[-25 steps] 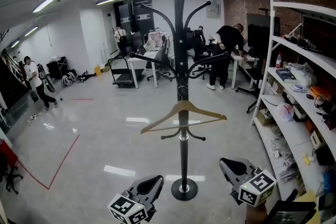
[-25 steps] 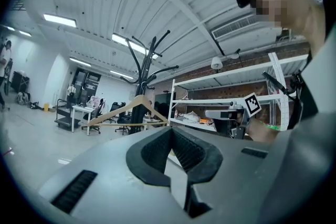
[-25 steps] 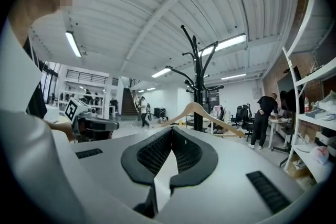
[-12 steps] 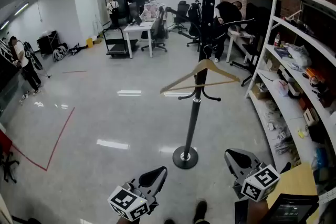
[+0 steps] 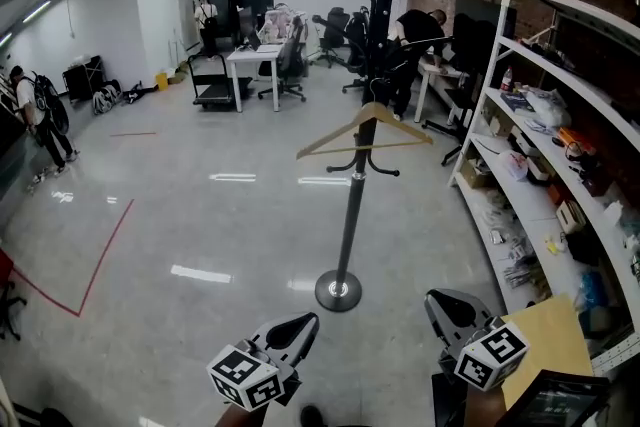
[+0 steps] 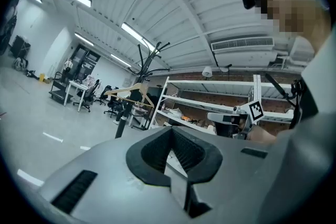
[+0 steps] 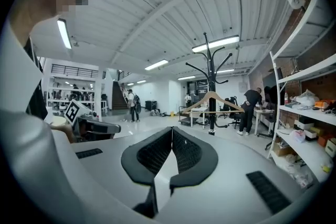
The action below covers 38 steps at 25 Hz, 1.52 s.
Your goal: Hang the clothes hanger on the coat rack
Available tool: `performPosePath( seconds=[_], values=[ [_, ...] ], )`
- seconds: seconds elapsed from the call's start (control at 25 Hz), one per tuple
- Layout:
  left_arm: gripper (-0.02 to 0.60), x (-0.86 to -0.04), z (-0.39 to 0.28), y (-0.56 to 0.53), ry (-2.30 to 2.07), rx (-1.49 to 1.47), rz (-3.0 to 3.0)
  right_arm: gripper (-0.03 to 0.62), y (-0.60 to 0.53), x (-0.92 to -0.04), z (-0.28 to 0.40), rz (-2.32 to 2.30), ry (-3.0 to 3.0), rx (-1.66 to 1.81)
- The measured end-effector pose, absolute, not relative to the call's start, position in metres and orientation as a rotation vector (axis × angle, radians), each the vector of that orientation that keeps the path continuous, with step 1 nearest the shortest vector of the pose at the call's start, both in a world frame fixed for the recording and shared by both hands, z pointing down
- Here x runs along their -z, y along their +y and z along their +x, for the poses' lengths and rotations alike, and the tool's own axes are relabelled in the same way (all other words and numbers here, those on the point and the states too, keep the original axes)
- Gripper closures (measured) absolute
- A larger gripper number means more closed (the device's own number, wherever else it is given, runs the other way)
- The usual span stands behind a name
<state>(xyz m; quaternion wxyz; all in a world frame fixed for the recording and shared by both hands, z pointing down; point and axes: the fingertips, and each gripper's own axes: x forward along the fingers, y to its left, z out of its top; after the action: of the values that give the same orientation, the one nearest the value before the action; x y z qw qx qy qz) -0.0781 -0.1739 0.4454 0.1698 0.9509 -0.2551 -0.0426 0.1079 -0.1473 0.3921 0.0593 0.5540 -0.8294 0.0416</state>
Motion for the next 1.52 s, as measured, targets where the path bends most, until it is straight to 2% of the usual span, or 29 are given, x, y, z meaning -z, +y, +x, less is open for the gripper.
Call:
performPosePath(
  seconds=[0.48, 0.92, 1.28, 1.52],
  values=[
    [0.583, -0.435, -0.025, -0.025, -0.761, 0.095, 2.726, 0.586, 0.013, -0.398, 0.136, 1.611, -2.613, -0.090],
    [0.583, -0.434, -0.031, 0.083, -0.817, -0.021, 2.735, 0.586, 0.091, -0.397, 0.128, 1.548, -2.685, -0.066],
    [0.583, -0.437, -0.081, 0.133, -0.859, 0.049, 2.730, 0.586, 0.144, -0.394, 0.082, 1.596, -2.668, -0.066],
    [0.583, -0.435, -0.151, 0.176, -0.872, 0.073, 2.739, 0.586, 0.193, -0.391, 0.029, 1.695, -2.611, -0.097]
  ],
)
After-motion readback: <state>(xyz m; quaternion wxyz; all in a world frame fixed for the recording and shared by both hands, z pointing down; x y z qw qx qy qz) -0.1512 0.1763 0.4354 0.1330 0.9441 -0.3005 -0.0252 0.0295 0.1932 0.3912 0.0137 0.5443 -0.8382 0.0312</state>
